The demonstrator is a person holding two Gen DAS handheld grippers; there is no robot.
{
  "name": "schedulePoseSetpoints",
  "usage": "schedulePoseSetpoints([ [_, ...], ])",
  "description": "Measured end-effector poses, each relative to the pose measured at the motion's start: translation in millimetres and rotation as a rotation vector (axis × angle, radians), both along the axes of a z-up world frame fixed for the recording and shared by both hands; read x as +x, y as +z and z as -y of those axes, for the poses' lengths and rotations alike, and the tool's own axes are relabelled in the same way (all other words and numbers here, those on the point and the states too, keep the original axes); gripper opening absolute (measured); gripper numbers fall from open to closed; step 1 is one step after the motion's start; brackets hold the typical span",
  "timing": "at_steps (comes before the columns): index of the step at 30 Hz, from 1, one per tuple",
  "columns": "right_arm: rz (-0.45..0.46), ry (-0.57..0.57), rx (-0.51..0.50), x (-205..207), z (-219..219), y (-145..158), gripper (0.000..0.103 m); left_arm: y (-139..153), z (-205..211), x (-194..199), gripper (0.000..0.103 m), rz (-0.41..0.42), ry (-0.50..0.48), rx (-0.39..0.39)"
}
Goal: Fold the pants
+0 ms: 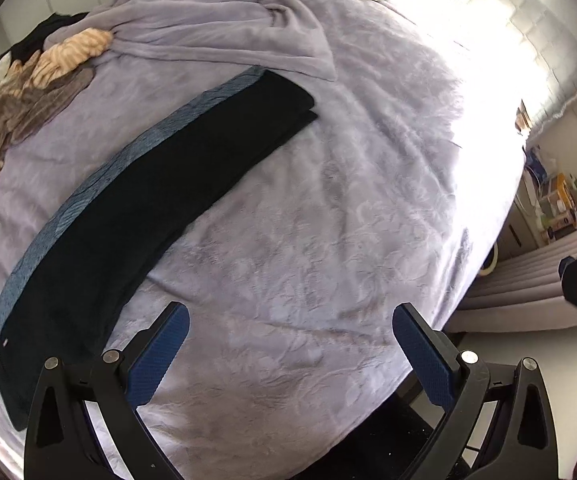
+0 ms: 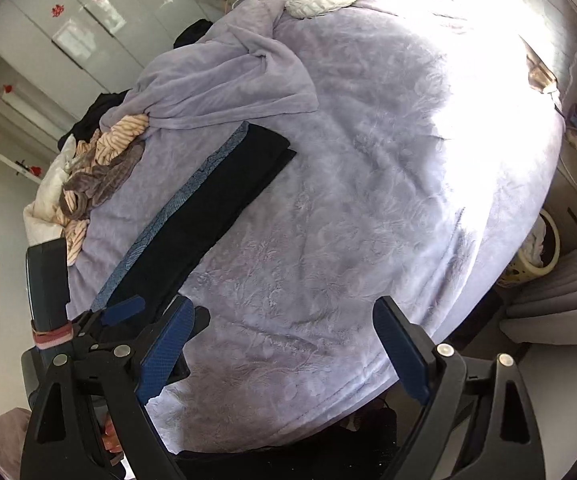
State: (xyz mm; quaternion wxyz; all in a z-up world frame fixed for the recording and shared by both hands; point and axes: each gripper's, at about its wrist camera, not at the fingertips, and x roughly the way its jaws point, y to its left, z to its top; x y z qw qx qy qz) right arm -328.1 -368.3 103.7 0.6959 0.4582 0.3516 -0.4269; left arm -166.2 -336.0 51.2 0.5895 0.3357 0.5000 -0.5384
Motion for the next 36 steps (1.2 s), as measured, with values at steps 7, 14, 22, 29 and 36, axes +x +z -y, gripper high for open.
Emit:
schedulePoseSetpoints([
  [7,-0.004,0.096,0.009,50.6,5.1,-1.7,0.093,-9.4,-31.5,49.6,0.102,0.029,0.102,0.009],
  [14,-0.030,0.225,-0.022,100.3,2.6,7.6,0.093,-20.9,-49.3,84.2,0.102,0.027,0.183,0.032],
  [22,-0.043,0.196,-0.042,95.4,13.0,17.1,0.093,-12.5,-41.8,85.6,0.102,0.032,0.180,-0.014],
  [29,-0.001,0.164,-0.013,79.0,36.9,7.2,0.093,-28.1,-30.4,83.6,0.102,0.072,0.197,0.026],
  [36,0.136,0.133,0.113,61.7,89.8,-34.3,0.093,-38.9,-8.9,93.7,0.102,0.089,0.315,0.068],
])
